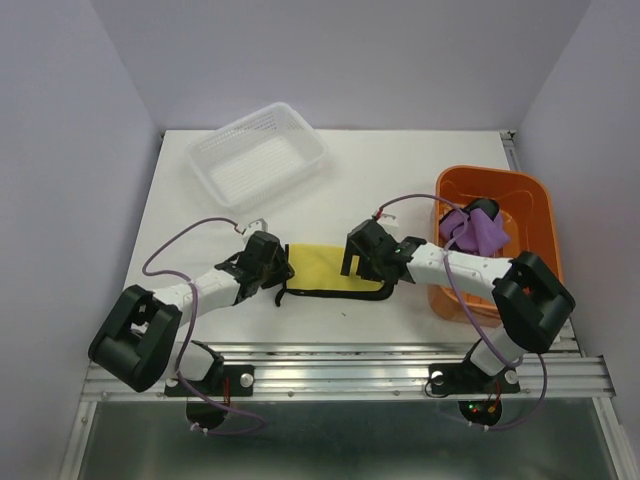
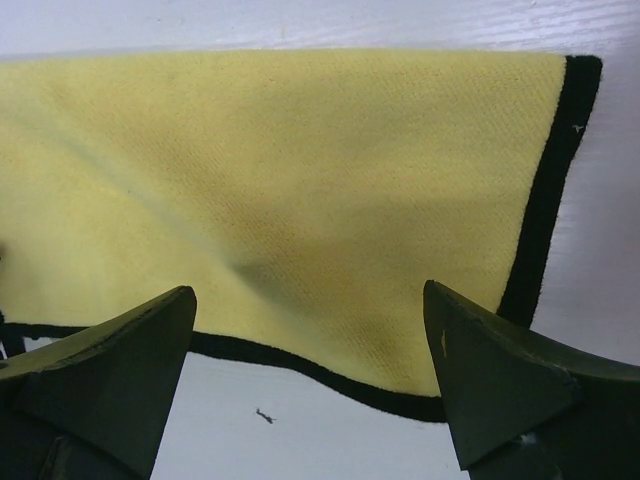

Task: Fold and stack the towels
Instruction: Fold the towel

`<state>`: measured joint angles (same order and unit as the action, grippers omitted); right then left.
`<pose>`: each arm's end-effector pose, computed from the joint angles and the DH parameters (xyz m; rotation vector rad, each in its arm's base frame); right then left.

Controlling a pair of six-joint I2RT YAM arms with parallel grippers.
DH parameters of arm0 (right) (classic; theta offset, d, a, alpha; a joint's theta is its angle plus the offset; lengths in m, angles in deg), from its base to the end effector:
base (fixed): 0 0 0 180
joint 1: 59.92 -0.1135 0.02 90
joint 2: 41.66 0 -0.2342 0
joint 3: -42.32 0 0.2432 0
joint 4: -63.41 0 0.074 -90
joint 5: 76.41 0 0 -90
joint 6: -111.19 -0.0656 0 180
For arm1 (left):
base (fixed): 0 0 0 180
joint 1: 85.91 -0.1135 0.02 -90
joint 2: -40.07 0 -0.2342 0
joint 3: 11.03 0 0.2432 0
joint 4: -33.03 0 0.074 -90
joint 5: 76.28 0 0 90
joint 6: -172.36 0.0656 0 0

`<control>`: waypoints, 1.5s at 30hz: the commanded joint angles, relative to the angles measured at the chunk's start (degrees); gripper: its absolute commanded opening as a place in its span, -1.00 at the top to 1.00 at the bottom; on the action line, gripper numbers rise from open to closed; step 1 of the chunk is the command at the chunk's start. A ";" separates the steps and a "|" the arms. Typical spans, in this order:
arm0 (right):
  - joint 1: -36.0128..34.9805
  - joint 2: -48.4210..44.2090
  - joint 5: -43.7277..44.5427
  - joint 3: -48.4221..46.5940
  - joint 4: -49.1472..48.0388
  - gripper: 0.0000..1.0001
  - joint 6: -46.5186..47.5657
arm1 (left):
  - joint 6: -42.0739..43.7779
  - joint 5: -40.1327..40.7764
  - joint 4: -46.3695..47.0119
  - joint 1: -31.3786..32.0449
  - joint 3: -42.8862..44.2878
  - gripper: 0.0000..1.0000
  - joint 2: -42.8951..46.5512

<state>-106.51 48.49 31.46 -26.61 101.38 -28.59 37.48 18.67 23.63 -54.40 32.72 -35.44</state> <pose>0.2326 0.2166 0.1425 0.1811 2.5411 0.2559 0.2358 -0.1379 0.1205 -0.3204 2.3362 -0.5818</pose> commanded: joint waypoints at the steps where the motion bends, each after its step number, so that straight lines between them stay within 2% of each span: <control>1: -0.43 -1.46 -0.56 3.58 -2.77 -1.00 -2.16 | 0.06 0.85 1.18 0.05 -0.11 0.08 -0.78; 5: -0.35 -3.22 1.55 5.87 -1.62 -1.00 -3.74 | -0.12 0.77 0.83 0.05 -1.08 0.42 -1.14; 12: 0.01 -5.51 1.64 9.91 -2.85 -1.00 -4.62 | -1.17 2.34 -1.97 0.05 -2.05 0.77 1.76; 14: 0.27 -5.95 1.99 10.01 -3.03 -1.00 -4.45 | -1.43 4.53 -3.91 0.05 -1.79 0.99 2.29; 24: 0.36 -8.15 9.72 4.12 3.64 -1.00 -3.04 | -1.70 5.16 -4.80 -0.04 -3.02 0.99 3.70; 26: 0.62 -8.15 11.04 3.94 4.79 -1.00 -2.96 | -1.79 5.16 -4.80 -0.04 -3.19 0.89 4.22; 35: 1.06 -4.72 7.62 5.61 0.93 -0.96 -0.32 | -1.96 5.42 -6.82 -0.13 -3.99 0.78 7.12; 43: 1.50 -1.03 7.27 7.89 -1.53 -0.28 -0.76 | -2.14 5.33 -7.61 -0.13 -4.51 0.65 9.85; 44: 1.59 -0.85 6.75 8.07 -2.40 -0.07 -0.76 | -2.14 5.33 -7.70 -0.13 -4.51 0.63 10.20; 45: 1.59 -0.77 6.48 8.33 -2.76 0.00 -0.76 | -2.05 5.25 -7.70 -0.13 -4.43 0.63 10.29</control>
<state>-105.35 47.38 38.11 -19.73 102.66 -29.20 35.51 22.41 16.76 -54.42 29.09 -27.17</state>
